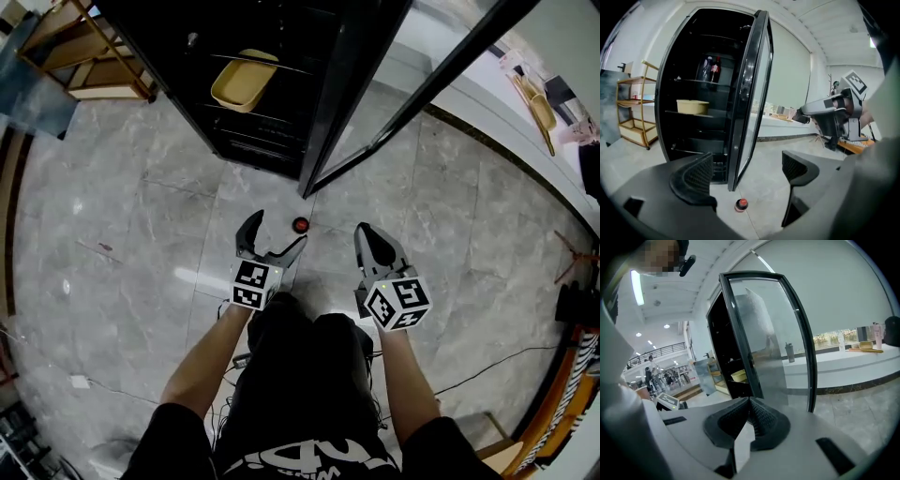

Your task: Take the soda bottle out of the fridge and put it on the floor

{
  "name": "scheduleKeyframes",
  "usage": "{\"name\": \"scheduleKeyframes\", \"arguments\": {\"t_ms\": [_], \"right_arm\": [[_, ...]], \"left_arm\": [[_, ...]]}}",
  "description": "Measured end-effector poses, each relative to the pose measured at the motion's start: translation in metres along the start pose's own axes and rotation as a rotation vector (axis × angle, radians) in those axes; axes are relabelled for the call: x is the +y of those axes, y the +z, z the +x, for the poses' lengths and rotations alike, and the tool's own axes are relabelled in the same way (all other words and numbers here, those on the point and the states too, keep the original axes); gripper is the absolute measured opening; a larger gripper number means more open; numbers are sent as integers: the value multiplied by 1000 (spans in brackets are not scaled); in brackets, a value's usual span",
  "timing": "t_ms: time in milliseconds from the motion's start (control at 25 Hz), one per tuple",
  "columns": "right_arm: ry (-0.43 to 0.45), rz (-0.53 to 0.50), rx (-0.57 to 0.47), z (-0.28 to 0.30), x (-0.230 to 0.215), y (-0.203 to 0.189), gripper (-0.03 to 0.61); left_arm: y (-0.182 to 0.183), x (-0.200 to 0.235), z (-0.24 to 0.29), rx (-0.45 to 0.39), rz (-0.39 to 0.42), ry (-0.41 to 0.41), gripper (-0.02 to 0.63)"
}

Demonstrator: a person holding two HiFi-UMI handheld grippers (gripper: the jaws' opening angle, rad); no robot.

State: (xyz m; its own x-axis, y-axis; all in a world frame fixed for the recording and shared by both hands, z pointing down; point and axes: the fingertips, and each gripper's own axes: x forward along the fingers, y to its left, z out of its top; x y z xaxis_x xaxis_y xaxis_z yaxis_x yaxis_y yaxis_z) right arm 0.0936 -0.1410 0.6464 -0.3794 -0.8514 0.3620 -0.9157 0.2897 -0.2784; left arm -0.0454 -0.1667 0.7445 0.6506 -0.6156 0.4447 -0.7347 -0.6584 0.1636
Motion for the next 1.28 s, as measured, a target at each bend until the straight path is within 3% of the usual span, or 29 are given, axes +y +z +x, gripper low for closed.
{"name": "scheduleKeyframes", "arguments": {"t_ms": [320,480,640,840,960,1080,1160,1280], "right_arm": [[-17,4,36,-66,71,167,25],[-26,29,20,-90,94,229,25],[-29,13,33,-105,99,265,25],[-14,11,14,-125,96,293,25],[13,-15,25,-136,94,301,25],[16,-18,10,-147,90,309,25],[16,-24,-3,-151,86,317,25],[16,-34,-19,-160,81,326,25]], "left_arm": [[187,-25,-105,-31,-47,-25,448],[262,-37,-147,-64,-53,-45,448],[317,-52,-167,-101,-96,-82,447],[352,-72,-181,-107,-117,-124,431],[370,-76,-193,-126,-117,-92,272],[386,-76,-201,-150,-144,-49,156],[394,-75,-203,-155,-141,-6,30],[409,-82,-204,-163,-149,-2,8]]}}
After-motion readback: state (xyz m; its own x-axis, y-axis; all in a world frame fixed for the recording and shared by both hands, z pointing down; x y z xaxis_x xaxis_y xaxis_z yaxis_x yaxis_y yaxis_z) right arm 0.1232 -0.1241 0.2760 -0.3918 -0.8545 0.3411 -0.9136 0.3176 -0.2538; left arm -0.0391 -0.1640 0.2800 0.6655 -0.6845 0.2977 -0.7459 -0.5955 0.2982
